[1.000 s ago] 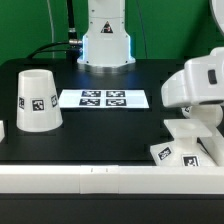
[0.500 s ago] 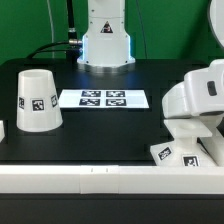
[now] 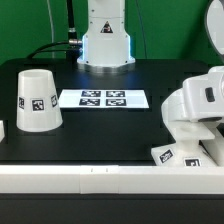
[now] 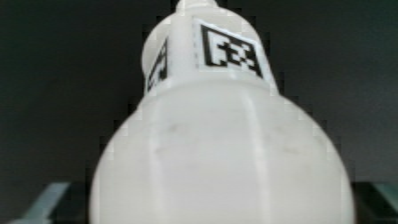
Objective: Assemble lamp
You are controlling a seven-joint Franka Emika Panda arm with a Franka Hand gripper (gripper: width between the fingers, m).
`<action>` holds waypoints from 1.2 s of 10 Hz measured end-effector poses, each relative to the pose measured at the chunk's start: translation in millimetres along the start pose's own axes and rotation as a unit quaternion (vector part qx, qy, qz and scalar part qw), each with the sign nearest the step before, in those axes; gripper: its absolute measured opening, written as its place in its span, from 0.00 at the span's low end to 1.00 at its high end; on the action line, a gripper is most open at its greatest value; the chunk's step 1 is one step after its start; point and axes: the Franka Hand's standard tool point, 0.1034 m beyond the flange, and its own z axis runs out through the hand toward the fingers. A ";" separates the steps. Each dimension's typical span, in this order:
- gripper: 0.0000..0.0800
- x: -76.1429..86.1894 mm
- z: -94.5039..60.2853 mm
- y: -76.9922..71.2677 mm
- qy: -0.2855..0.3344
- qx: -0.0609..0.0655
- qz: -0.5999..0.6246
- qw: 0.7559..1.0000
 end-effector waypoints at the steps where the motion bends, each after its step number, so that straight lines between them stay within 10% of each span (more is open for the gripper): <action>1: 0.72 0.1 -0.2 0.0 0.000 0.000 0.000 1.000; 5: 0.72 -3.7 -8.7 2.6 0.008 0.004 -0.011 1.000; 8: 0.72 -50.0 -55.7 22.3 0.029 0.047 -0.037 0.998; 10: 0.72 -75.0 -90.4 40.4 0.050 0.057 -0.032 0.997; 12: 0.72 -71.0 -90.2 40.4 0.059 0.057 -0.031 0.996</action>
Offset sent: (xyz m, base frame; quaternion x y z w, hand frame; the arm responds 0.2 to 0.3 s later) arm -0.0046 -0.0018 0.0053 0.0000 0.0011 -0.0086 1.0000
